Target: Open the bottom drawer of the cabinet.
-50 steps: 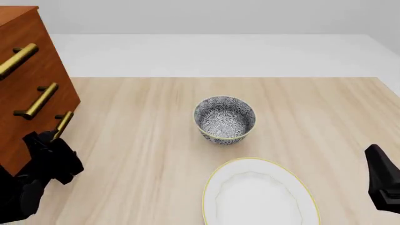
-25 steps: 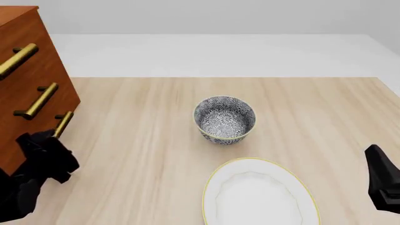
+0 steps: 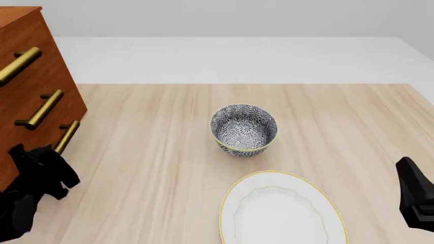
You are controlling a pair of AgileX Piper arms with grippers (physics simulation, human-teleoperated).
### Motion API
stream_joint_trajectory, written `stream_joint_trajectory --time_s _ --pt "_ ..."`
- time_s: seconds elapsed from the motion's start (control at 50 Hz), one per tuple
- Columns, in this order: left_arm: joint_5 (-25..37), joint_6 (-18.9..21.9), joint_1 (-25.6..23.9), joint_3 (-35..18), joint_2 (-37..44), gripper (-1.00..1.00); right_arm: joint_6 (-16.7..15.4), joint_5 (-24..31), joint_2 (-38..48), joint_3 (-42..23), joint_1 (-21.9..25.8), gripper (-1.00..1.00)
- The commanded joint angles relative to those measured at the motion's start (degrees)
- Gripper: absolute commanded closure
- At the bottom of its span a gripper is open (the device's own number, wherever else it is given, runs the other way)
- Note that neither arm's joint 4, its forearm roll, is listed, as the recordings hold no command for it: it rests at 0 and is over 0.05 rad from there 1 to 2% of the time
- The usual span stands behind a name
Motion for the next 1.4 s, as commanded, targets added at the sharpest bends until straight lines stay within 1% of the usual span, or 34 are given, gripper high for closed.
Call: stream_joint_trajectory --time_s 0.02,0.32,0.52,0.72,0.76,0.8,1.18,1.4 --pt "0.01 3.42 0.80 1.47 0.83 1.00 0.12 0.05 0.00 0.06 -0.07 -1.00" --pt "0.01 3.40 0.61 0.22 1.88 1.00 0.09 0.19 0.00 0.07 0.08 -1.00" --pt "0.01 3.27 -0.24 1.09 0.48 1.00 0.17 0.10 0.00 0.07 0.02 -1.00" --pt "0.01 3.05 -3.01 3.27 -2.65 1.00 0.20 0.06 0.00 0.05 -0.04 -1.00" --pt "0.01 2.51 -3.91 3.48 -2.87 1.00 0.26 0.08 0.00 0.05 -0.06 -1.00" --pt "0.01 2.93 -4.36 3.57 -3.24 1.00 0.18 0.13 0.00 0.04 0.00 -1.00" --pt "0.01 1.96 -9.60 1.25 -1.92 1.00 0.03 0.07 0.00 0.03 0.15 -1.00" --pt "0.01 2.12 -12.05 -0.76 0.23 1.00 -0.04 0.23 0.00 -0.07 0.05 -1.00"
